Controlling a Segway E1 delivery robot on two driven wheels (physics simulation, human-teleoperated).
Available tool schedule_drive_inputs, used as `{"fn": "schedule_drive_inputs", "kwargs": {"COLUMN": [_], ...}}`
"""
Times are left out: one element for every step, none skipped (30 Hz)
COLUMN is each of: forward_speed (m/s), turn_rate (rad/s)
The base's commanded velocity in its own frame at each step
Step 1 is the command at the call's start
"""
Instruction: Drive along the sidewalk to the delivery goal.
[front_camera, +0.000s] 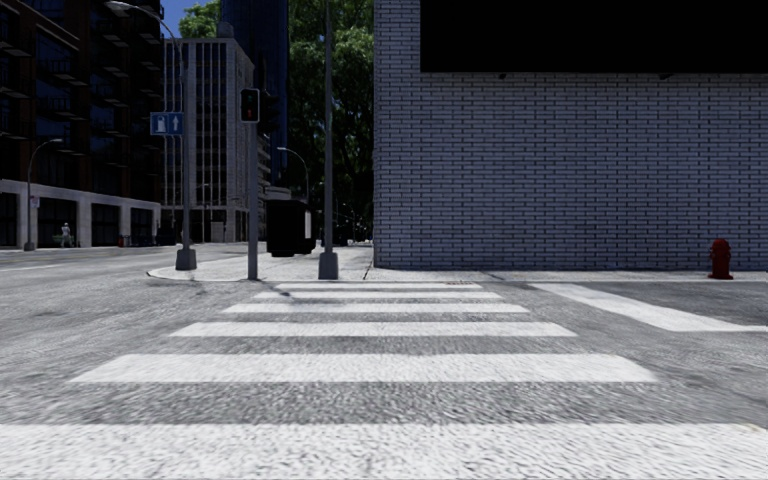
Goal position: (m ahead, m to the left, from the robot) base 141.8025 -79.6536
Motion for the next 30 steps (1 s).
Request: {"fn": "schedule_drive_inputs", "kwargs": {"forward_speed": [1.22, 1.23, 1.23, 1.23, 1.24, 1.24, 1.27, 1.29, 1.31, 1.31, 1.31, 1.31, 1.32, 1.32, 1.32, 1.32, 1.33, 2.00, 2.00, 2.00, 2.00, 2.00, 2.00, 2.00, 2.00, 2.00, 2.00, 2.00, 2.00, 2.00], "turn_rate": [0.00, 0.00, 0.00, 0.00, 0.00, 0.00, 0.00, 0.00, 0.00, 0.00, 0.00, 0.00, 0.00, 0.00, 0.00, 0.00, 0.00, 0.00, 0.00, 0.00, 0.00, 0.00, 0.00, 0.00, 0.00, 0.00, 0.00, 0.00, 0.00, 0.00]}}
